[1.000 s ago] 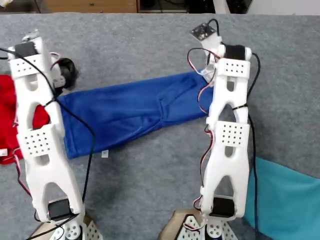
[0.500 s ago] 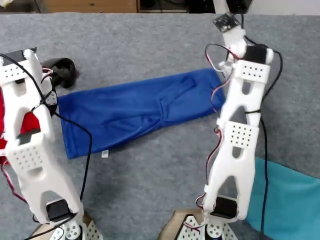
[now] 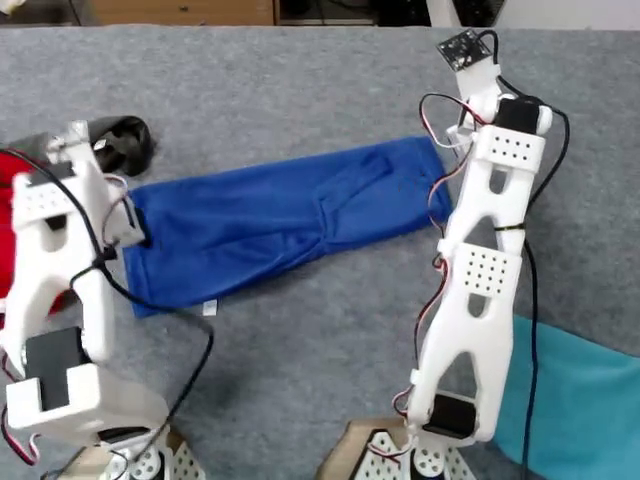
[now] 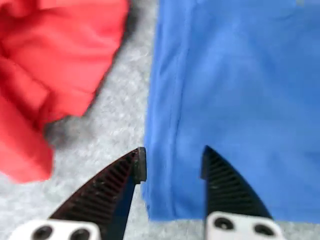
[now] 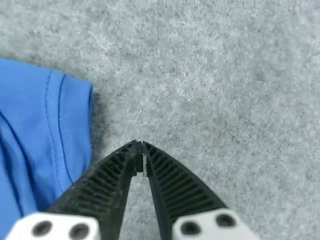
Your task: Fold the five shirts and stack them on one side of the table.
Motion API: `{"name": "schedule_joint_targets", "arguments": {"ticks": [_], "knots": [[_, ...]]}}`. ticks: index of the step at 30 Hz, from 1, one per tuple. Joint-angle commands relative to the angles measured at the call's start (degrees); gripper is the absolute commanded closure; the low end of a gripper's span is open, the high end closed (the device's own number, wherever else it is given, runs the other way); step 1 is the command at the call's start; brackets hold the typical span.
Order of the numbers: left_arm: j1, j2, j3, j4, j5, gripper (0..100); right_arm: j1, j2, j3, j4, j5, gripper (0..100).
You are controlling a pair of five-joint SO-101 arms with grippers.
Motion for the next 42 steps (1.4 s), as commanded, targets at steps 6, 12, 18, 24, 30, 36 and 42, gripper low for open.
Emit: {"name": "schedule_joint_targets", "arguments": {"ticks": [6, 12, 18, 24, 30, 36, 42], "knots": [[0.53, 7.6, 0.26, -7.3, 3.25, 76, 0.75, -0.57, -1.8, -1.58, -0.35, 99.4], [0.53, 14.73, -5.45, -7.03, 7.3, 77, 0.75, -0.57, -2.07, -1.49, -0.35, 99.4], [0.88, 15.34, -5.8, -6.95, 6.95, 87, 0.75, -0.57, -1.98, -1.58, -0.35, 99.4], [0.97, 15.25, -6.33, -4.4, 3.69, 88, 0.75, -0.57, -1.8, -1.67, -0.35, 99.4], [1.05, 15.25, -6.33, -3.69, 1.32, 88, 0.75, -0.57, -1.8, -1.67, -0.35, 99.4], [6.51, 15.25, -8.09, -2.55, 1.14, 90, 1.71, -0.84, -2.24, -1.67, -0.88, 99.4], [14.33, 15.25, -18.55, 4.31, 1.32, 98, 8.04, -0.66, -4.0, -6.24, -7.56, 99.4]]}}
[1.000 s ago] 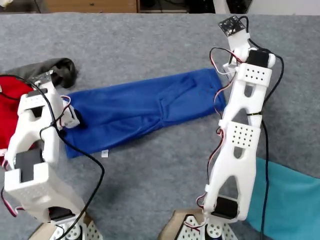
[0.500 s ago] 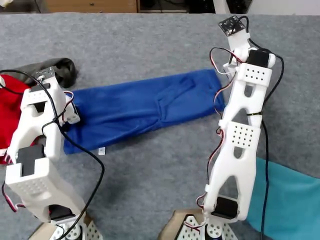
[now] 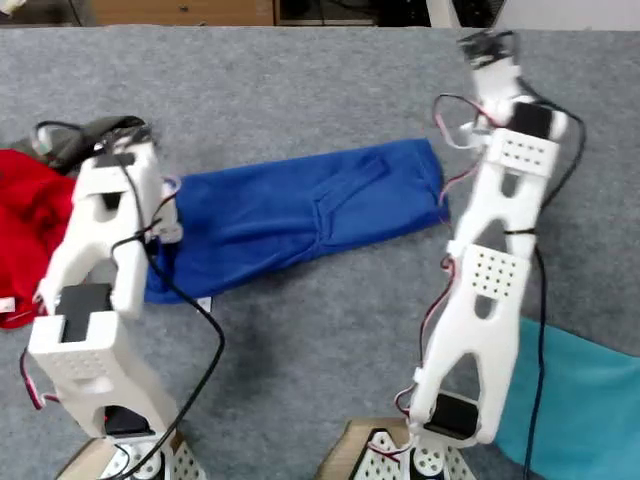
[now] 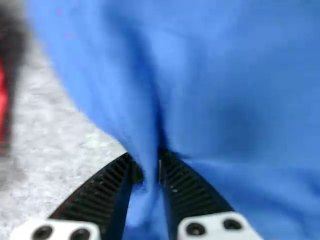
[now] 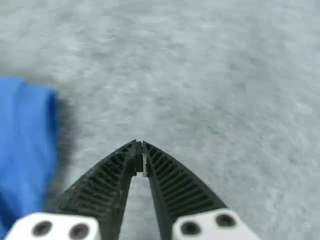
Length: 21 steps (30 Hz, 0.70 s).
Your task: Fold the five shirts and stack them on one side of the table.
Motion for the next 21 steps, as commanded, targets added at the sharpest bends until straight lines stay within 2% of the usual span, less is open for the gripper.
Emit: {"name": "schedule_joint_targets", "arguments": {"ticks": [1, 7, 14, 21], "knots": [[4.57, -0.4, -8.18, 3.96, -0.18, 98, 5.67, -0.66, -2.42, -4.75, -4.92, 99.4], [12.31, 0.04, -20.48, 10.99, -0.18, 98, 13.05, 0.92, -2.42, -10.9, -13.71, 99.4], [24.79, 0.22, -33.85, 15.74, 0.79, 98, 13.58, 2.15, -2.51, -12.22, -14.07, 99.4], [33.49, 3.3, -42.55, 8.53, 10.64, 98, 13.67, 2.33, -2.51, -12.22, -14.07, 99.4]]}}
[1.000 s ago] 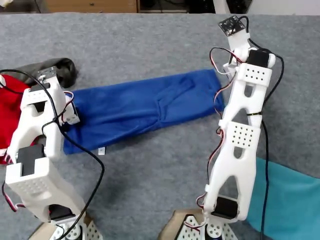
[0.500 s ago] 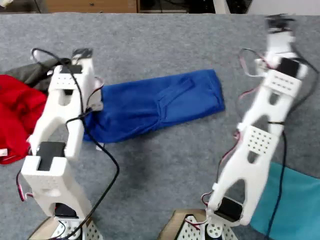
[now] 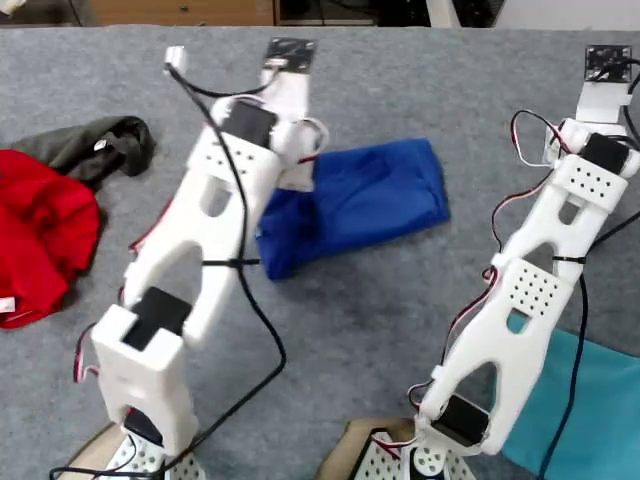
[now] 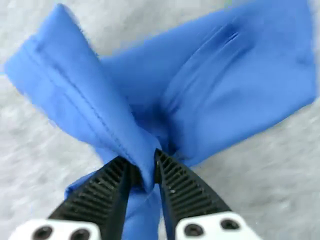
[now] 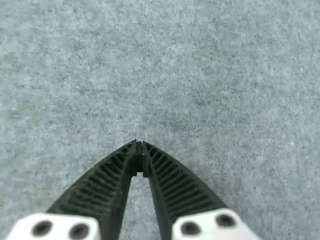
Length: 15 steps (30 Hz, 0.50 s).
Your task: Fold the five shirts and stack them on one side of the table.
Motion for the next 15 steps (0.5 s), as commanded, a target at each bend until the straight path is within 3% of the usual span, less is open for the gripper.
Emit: {"name": "schedule_joint_targets", "arguments": {"ticks": [1, 15], "knots": [[3.69, 2.42, -6.86, -4.4, 4.04, 98, 0.84, -0.22, -2.51, -1.23, -0.53, 99.4], [13.27, 29.93, -42.99, -4.84, 6.51, 98, 2.86, -0.31, -2.68, -1.32, -0.79, 99.4]]}}
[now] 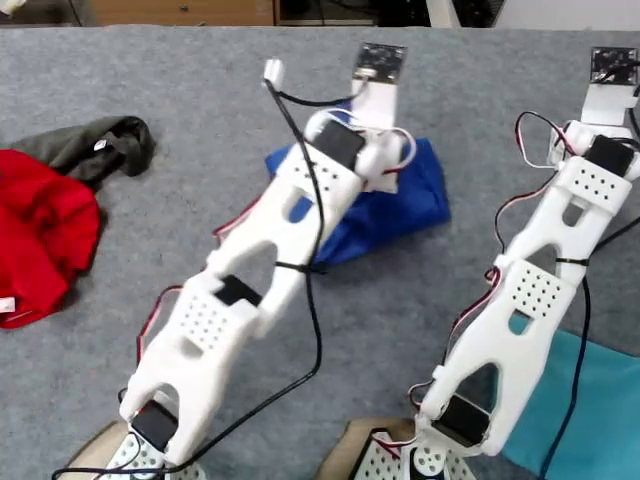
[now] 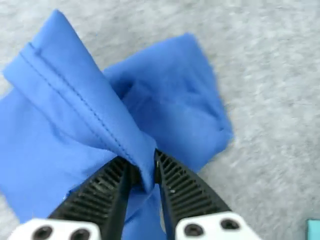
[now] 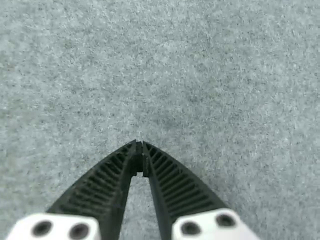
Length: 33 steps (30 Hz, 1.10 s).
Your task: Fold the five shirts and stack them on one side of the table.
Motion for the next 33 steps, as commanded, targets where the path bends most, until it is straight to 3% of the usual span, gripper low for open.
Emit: {"name": "schedule_joint_targets", "arguments": {"ticks": [1, 7, 13, 24, 27, 30, 33], "knots": [[2.29, 3.12, -11.25, -0.44, 0.7, 98, 1.89, -0.31, -2.68, -1.32, -0.7, 99.4], [4.4, 8.4, -17.67, -0.88, 0.7, 98, 2.24, -0.4, -2.68, -1.32, -0.79, 99.4], [4.66, 9.71, -17.67, -5.54, 0.7, 98, 2.15, -0.4, -2.68, -1.32, -0.79, 99.4], [5.71, 9.71, -17.76, -6.07, 0.7, 97, 2.15, -0.4, -2.59, -1.32, -0.88, 99.4], [6.15, 9.71, -17.67, -5.8, 1.58, 89, 2.15, -0.4, -2.59, -1.32, -0.88, 99.4], [5.54, 9.71, -17.93, -5.71, 7.47, 80, 2.15, -0.4, -2.59, -1.32, -0.88, 99.4], [3.69, 9.27, -18.2, -5.71, 10.11, 78, 2.15, -0.4, -2.59, -1.23, -0.88, 99.4]]}}
